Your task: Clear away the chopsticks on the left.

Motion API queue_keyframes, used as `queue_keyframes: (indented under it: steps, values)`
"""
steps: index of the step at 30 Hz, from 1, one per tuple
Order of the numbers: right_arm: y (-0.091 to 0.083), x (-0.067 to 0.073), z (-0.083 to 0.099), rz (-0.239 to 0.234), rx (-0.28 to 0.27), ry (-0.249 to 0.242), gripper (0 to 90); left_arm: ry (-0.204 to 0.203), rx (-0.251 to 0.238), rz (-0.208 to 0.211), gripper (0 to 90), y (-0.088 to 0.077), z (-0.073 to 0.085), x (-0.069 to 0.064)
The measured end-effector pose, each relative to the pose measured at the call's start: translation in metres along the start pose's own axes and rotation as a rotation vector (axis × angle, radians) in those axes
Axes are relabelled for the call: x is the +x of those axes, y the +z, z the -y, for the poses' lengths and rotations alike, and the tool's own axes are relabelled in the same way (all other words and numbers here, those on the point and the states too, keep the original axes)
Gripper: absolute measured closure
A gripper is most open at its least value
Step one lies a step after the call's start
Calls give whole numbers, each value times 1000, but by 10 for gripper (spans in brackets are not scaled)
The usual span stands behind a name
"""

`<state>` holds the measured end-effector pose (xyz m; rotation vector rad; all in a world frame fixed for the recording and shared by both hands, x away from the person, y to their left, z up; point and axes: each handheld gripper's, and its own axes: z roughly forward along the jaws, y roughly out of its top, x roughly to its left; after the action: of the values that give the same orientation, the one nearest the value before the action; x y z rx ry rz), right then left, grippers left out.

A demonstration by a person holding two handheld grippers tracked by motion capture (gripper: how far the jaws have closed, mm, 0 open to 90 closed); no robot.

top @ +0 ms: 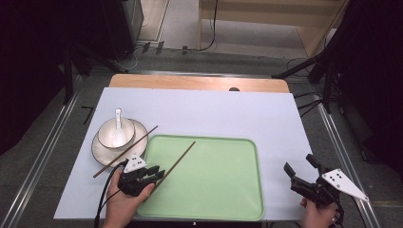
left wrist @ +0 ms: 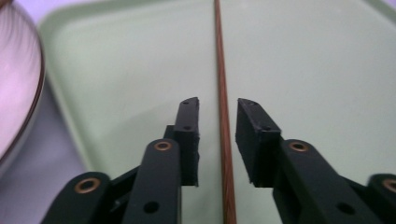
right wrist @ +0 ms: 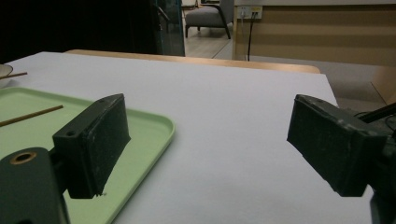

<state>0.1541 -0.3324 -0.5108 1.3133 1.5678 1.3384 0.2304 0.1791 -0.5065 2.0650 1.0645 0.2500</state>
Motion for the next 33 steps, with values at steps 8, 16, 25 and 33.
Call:
queue_keyframes:
  steps: [8,16,25,33]
  values:
    - [-1,-2,1,0,4,4,127,105,6,35,900,42,-35,-29]
    - [-1,1,2,-5,10,-8,126,94,63,-9,900,75,-51,-28]
    - [3,3,2,-17,20,-15,127,44,77,-88,900,69,-43,-13]
    - [4,4,2,-23,21,-16,127,4,79,-147,900,53,-35,6]
